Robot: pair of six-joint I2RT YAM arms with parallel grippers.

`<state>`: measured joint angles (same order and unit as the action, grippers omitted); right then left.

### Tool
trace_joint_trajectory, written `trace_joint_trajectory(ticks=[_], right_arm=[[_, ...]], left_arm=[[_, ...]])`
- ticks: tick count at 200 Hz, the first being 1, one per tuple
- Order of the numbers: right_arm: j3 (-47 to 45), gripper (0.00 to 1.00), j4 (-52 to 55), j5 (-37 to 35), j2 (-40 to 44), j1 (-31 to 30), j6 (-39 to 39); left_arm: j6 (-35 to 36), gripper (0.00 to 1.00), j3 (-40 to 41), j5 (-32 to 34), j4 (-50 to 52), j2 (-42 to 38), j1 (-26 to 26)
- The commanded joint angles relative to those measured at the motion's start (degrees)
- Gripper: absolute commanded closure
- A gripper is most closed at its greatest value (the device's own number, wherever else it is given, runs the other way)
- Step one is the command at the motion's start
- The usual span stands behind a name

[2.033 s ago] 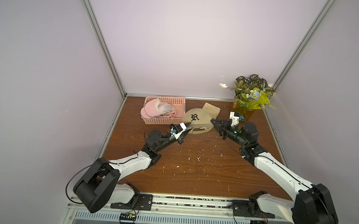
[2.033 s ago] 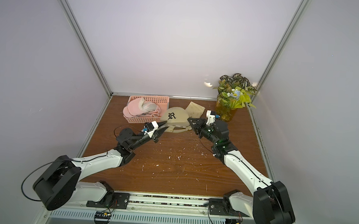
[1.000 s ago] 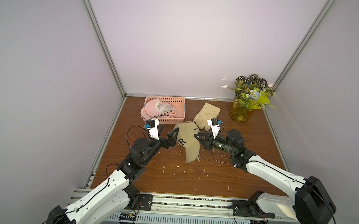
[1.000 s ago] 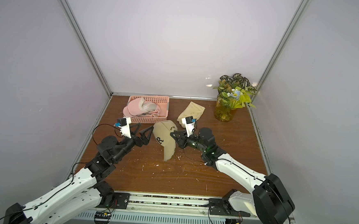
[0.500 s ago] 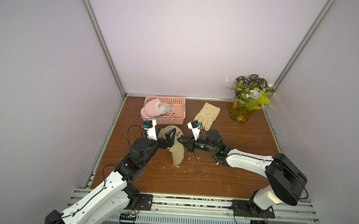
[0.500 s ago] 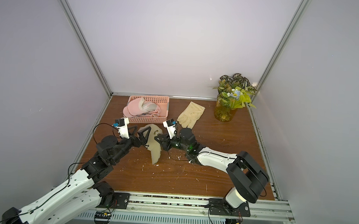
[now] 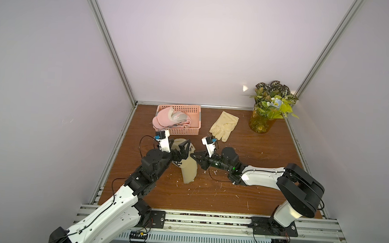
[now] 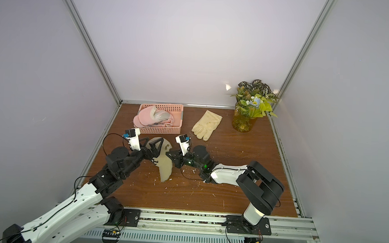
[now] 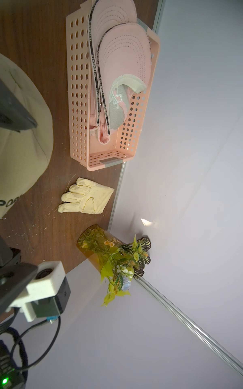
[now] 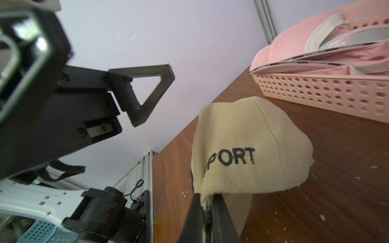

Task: Turn the baseball cap inside out
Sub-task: Place the baseball cap at the center of the board.

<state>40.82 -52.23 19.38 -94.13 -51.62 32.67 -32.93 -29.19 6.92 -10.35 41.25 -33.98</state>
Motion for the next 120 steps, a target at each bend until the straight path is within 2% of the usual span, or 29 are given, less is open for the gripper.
trace_joint_trajectory(ticks=[1,21,48,106,120], right_arm=[[-3.5,0.91,1.3,-7.4,1.9,-0.1,-3.1],[-6.1,0.87,2.2,-13.1,2.5,-0.2,-3.9],[-7.9,0.86,2.5,-17.3,1.4,-0.6,-4.5],[-4.4,0.79,4.5,-20.5,-4.4,-4.1,-4.1],[-3.1,0.74,4.8,-20.7,-6.0,-4.7,-3.3]], left_arm=[[-0.9,0.02,0.1,-0.8,-0.9,0.3,-0.3],[-1.2,0.02,0.3,-1.2,-1.3,0.6,-0.3],[-1.3,0.02,0.3,-1.5,-1.5,0.9,-0.3],[-1.5,0.02,0.5,-1.9,-1.6,1.4,-0.3],[-1.4,0.02,0.5,-2.1,-1.5,1.4,-0.2]])
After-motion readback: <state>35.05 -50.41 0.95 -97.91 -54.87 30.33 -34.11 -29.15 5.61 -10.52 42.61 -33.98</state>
